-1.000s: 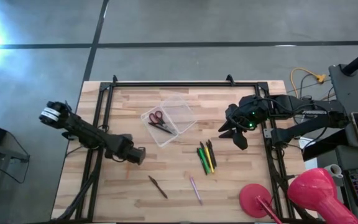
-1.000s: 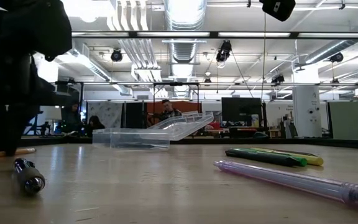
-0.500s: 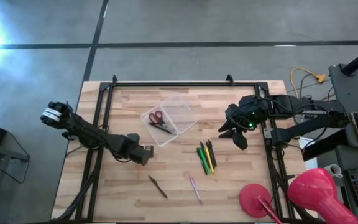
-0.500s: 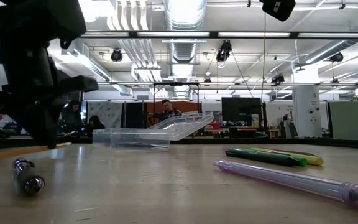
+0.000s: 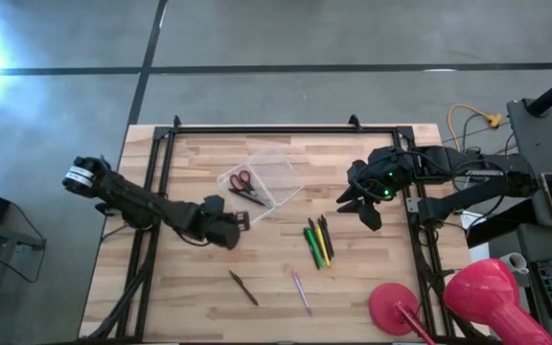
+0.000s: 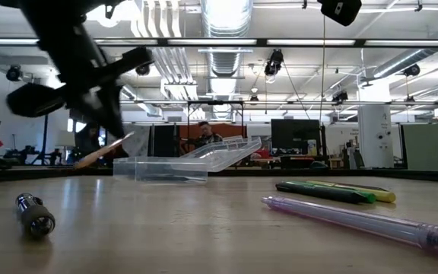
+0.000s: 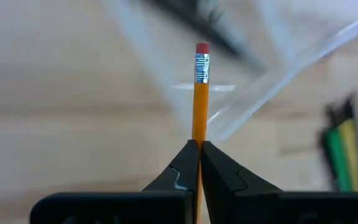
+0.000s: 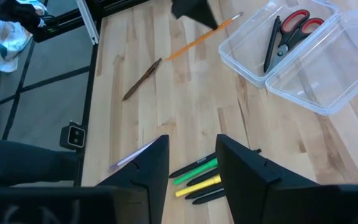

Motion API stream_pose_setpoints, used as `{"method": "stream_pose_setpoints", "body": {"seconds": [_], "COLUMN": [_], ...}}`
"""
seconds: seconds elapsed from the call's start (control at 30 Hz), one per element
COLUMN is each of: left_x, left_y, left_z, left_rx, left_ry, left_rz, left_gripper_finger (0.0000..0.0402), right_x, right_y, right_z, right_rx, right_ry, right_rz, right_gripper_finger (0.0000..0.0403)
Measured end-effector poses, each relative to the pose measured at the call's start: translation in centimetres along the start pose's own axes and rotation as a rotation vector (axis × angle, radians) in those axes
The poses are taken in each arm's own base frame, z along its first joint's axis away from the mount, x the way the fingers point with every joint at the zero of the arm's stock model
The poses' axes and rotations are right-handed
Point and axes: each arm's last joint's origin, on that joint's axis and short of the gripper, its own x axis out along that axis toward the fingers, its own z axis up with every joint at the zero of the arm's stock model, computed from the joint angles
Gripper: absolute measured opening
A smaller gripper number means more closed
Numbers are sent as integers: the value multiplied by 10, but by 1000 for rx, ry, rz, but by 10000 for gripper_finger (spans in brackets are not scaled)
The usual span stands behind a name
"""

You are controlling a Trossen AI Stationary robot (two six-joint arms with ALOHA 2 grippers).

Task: Pick & place school supplies into a supply box
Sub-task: Put the yellow pencil into the transparent supply box

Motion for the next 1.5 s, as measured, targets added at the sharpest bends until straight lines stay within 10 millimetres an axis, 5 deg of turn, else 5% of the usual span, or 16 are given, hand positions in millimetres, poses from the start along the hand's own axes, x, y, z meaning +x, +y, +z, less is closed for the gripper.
{"method": "stream_pose_setpoints", "body": {"seconds": [0.27, 0.43, 0.53, 0.8, 1.07, 1.5], "left_x": [6, 18, 19, 10, -13, -53], "left_y": [-29, -31, -32, -34, -54, -34], "left_z": [49, 83, 86, 59, 11, -66], "left_rx": [-60, -18, 28, 232, 474, 837], "left_ry": [-186, -199, -177, -47, 163, 120], "left_rz": [-23, 36, 42, -13, -335, -474], "left_gripper_finger": [2, 1, 1, 0, 0, 0], "right_x": [0, 0, 0, 0, 0, 0], "right_y": [0, 0, 0, 0, 1, 2], "right_z": [0, 0, 0, 0, 3, 5], "right_rx": [0, 0, 0, 0, -27, -141], "right_ry": [0, 0, 0, 0, -33, -51], "right_rz": [0, 0, 0, 0, 10, 13], "right_gripper_finger": [127, 132, 132, 123, 128, 124]}}
